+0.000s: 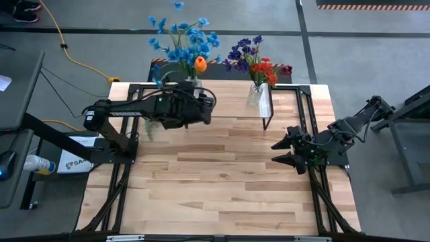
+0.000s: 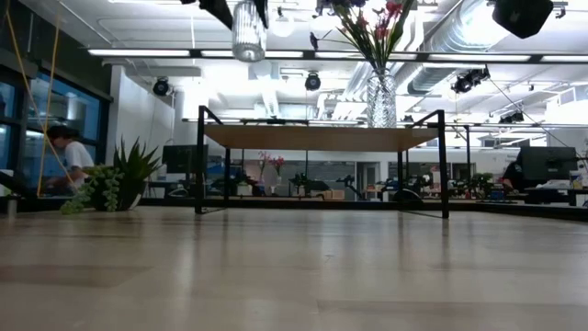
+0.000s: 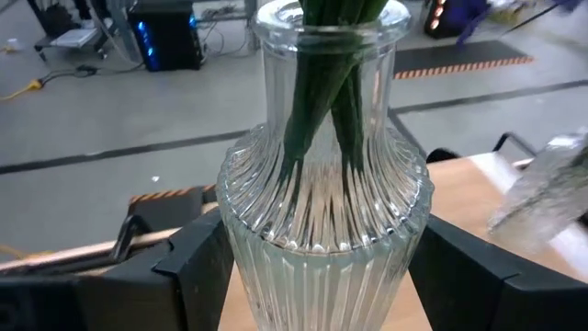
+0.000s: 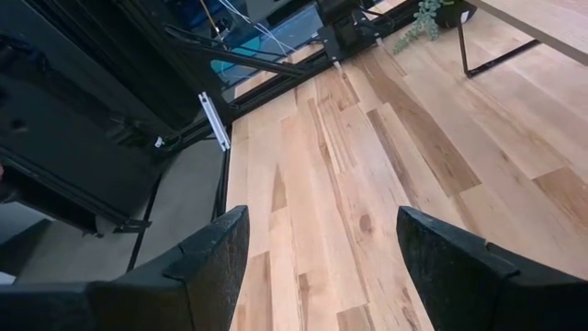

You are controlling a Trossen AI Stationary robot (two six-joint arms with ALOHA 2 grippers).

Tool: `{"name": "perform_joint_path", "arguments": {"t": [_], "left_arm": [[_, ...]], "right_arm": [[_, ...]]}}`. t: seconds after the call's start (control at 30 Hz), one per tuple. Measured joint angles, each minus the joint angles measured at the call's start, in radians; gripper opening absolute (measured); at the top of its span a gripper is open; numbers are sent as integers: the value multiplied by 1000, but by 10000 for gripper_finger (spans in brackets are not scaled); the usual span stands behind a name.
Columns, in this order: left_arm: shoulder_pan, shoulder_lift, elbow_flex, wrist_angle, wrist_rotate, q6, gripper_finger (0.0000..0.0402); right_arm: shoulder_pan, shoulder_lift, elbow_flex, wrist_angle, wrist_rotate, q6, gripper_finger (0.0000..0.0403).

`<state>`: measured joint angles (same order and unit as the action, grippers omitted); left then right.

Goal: Pick and place flowers into a vace then onto a shelf
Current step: Put the transparent flower vase on the shelf

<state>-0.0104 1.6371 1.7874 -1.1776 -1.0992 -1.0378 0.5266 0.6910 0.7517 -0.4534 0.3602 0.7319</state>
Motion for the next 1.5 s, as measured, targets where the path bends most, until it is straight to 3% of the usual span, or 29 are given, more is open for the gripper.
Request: {"name": "perform_joint_path", "arguments": {"t": [0.17,0.63,1.5], "left_arm": [[-1,0,-9,87,-27,71,308],[0,2,-207,308,25,129,308],[-27,0,-331,319,-18,35,308]], "right_arm": [[0,0,0,-2,2,-7,266],[0,0,0,-2,-5,-15,266],[0,0,0,-5,-30,-15,266]]}}
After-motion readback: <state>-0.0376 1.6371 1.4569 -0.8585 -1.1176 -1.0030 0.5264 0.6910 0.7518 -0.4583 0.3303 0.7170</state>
